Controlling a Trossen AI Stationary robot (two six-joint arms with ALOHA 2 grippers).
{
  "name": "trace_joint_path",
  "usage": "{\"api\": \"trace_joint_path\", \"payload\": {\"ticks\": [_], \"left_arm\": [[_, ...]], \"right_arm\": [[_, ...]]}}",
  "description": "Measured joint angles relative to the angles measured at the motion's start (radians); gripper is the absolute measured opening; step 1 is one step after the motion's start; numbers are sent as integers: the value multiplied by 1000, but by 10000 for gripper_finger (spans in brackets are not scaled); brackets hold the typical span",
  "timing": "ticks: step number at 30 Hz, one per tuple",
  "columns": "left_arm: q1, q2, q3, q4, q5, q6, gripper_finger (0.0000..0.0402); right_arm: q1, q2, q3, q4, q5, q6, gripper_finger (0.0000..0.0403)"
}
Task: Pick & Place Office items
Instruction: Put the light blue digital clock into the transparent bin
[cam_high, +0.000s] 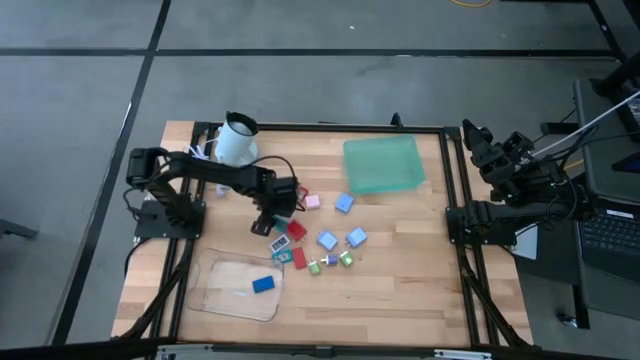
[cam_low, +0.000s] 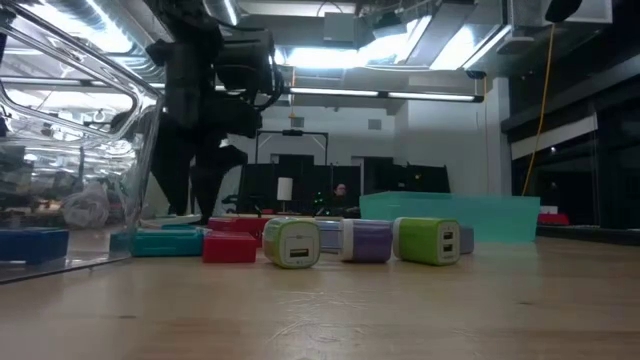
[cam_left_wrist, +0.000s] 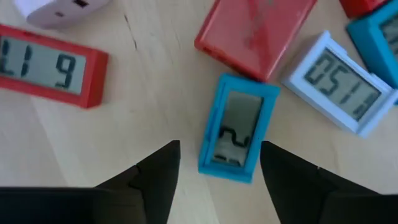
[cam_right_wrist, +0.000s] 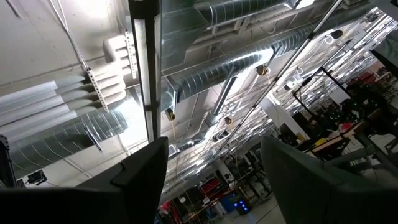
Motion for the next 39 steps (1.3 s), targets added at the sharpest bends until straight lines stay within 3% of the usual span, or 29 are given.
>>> {"api": "trace_joint_path", "payload": {"ticks": [8,14,21,24,28,35,39], "left_arm": [[-25,12,0,37,-26,19,263],[-63,12,-27,49,-41,38,262],[-95,11,-98,137,-161,6,261],[-95,6,-115,160,-166,-21,259],[-94,7,-136,174,-131,-72,237],[-102,7,-149,170,-106,-156,150],[-73,6,-136,137,-95,-279,150]], "right_arm": [[0,0,0,-31,0,0,261],[0,0,0,-54,0,1,261],[0,0,0,-60,0,1,261],[0,0,0,-61,0,1,261],[0,0,0,-61,0,1,261],[0,0,0,-61,3,0,261],[0,0,0,-61,3,0,261]]}}
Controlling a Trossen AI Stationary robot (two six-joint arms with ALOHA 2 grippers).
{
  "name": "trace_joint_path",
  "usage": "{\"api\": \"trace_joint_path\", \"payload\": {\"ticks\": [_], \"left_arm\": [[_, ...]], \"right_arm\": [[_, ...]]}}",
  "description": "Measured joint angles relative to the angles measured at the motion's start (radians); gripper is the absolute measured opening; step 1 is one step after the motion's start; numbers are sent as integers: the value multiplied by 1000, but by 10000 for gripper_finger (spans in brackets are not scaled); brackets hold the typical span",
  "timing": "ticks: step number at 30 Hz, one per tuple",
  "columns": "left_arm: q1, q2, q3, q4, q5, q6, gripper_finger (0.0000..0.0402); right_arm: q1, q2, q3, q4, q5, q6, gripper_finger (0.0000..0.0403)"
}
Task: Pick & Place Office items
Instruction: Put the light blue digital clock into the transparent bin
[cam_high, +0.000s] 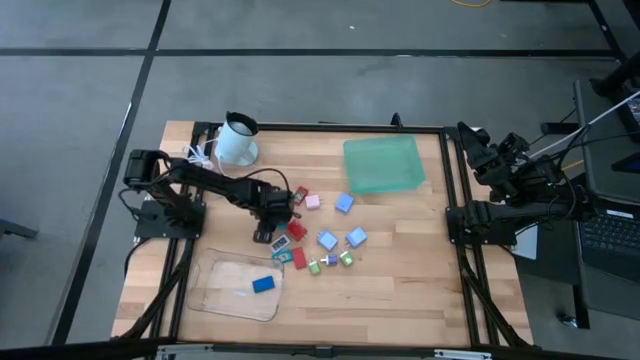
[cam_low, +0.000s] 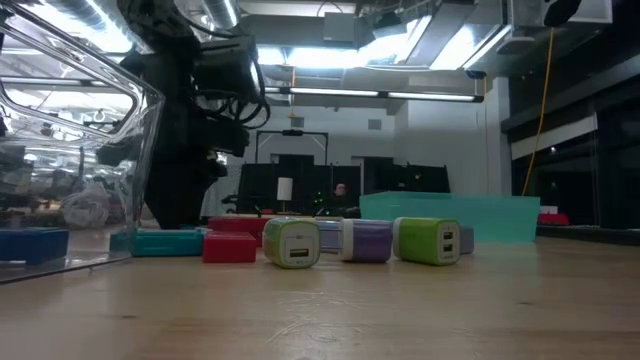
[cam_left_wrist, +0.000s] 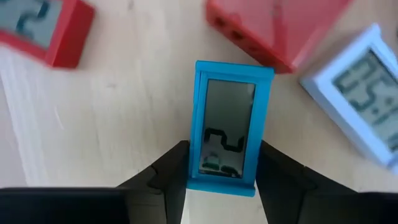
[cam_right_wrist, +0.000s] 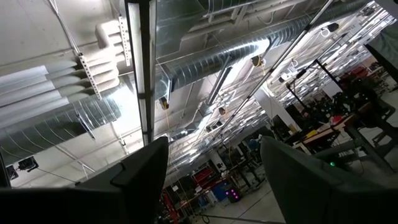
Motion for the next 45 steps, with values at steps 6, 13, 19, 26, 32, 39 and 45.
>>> {"api": "trace_joint_path", "payload": {"ticks": [6,13,19,26,32,39,45], "left_arm": [[81,-89,52,-34,-2,-110,150],[169,-339,120,-14,195,-232,150],[103,-572,128,-33,512,-391,150],[-217,-674,129,-235,423,-630,150],[-465,-555,129,-297,379,-684,150],[-589,-366,129,-291,374,-633,150],[-625,-232,128,-258,373,-623,150]], "right_arm": [[0,0,0,0,7,0,261],[0,0,0,0,7,0,261],[0,0,0,-1,7,-1,261],[0,0,0,-6,7,-1,261],[0,0,0,-8,7,-4,261],[0,0,0,-11,26,-1,261],[0,0,0,-11,26,4,261]]}}
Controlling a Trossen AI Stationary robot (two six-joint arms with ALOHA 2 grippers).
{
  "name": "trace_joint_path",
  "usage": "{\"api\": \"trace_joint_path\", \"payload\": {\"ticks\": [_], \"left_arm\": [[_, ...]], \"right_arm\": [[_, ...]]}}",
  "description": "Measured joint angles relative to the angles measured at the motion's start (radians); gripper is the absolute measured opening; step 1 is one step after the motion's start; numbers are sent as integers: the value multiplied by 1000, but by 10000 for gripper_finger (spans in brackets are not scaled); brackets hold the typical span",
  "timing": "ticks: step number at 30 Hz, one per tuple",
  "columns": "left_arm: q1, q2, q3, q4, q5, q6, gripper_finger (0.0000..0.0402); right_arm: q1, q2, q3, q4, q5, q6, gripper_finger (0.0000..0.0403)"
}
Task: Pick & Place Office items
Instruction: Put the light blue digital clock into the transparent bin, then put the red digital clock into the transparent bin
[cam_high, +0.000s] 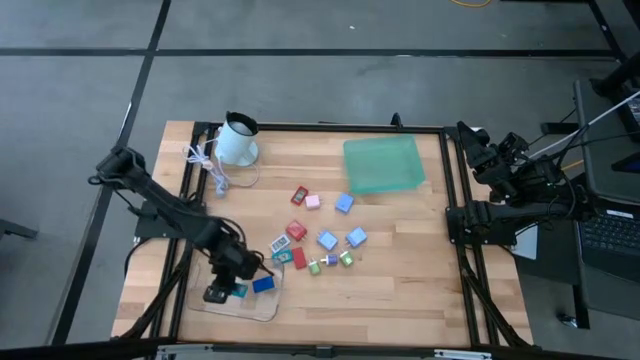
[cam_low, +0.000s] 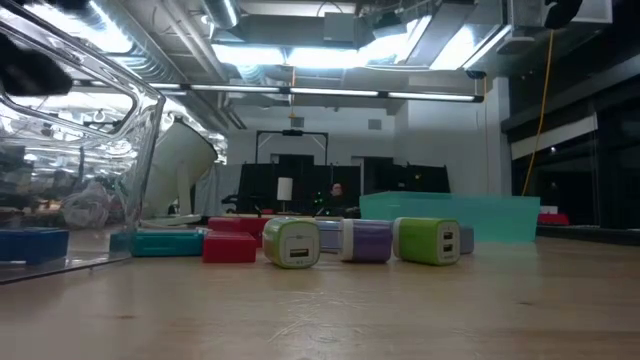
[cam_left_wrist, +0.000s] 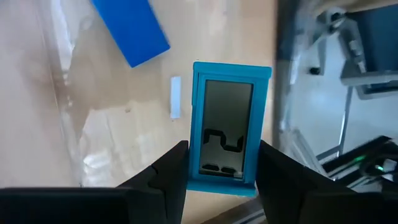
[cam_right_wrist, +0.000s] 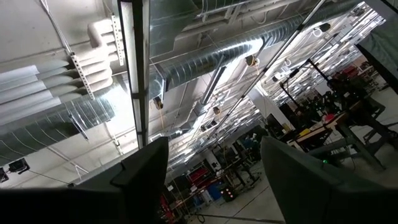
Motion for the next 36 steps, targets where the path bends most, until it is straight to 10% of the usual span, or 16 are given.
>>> {"api": "trace_joint_path", "payload": {"ticks": [10,19,29,36], "left_arm": [[0,12,-1,37,-5,-149,261],[67,-187,0,41,-169,-363,272],[345,-289,0,-105,-624,-462,271],[611,-146,0,23,-658,-360,271]], "right_arm": [[0,0,0,0,-4,2,261],[0,0,0,0,-19,3,261],[0,0,0,-1,-19,3,261],[0,0,0,-3,-17,1,261]]}}
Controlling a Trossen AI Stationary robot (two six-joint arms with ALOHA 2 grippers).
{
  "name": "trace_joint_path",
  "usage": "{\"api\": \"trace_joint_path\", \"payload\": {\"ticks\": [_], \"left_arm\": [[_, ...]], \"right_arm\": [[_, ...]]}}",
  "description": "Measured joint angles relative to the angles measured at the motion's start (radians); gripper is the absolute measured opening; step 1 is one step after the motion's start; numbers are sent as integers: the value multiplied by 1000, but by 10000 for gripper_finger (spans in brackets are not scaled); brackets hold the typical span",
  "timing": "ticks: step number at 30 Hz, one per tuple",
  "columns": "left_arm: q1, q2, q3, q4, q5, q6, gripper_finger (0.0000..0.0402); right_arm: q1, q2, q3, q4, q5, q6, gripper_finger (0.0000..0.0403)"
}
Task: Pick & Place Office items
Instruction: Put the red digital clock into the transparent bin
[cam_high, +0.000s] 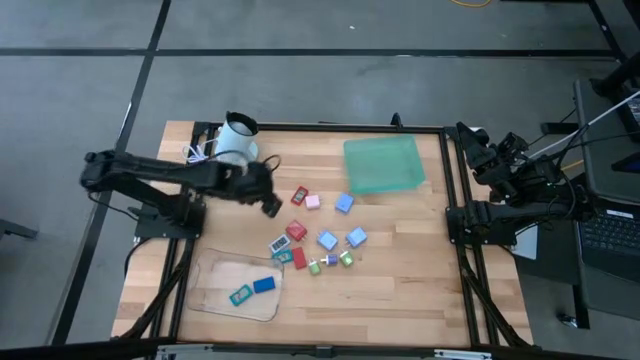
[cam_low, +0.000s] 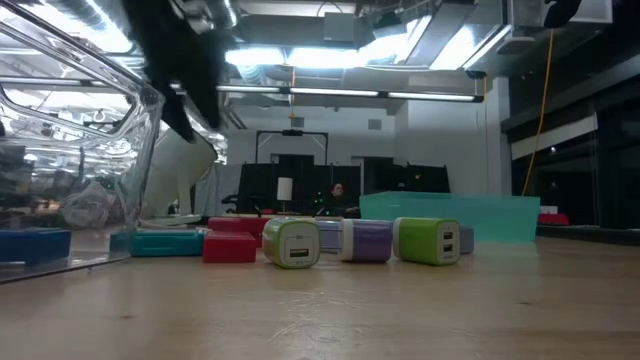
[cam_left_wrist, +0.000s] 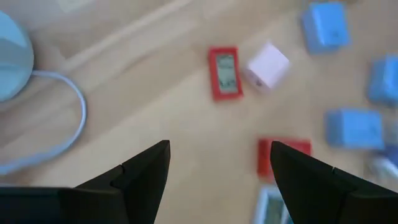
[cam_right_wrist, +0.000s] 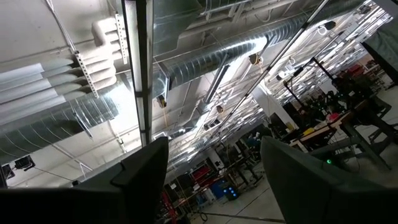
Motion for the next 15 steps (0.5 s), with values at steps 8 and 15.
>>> {"api": "trace_joint_path", "payload": {"ticks": [8,15], "left_arm": [[166,277,24,104,108,189,271],[202,480,210,109,122,343,271]], "right_arm": [[0,0,0,0,3,-1,261],[0,0,0,1,6,0,261]]}}
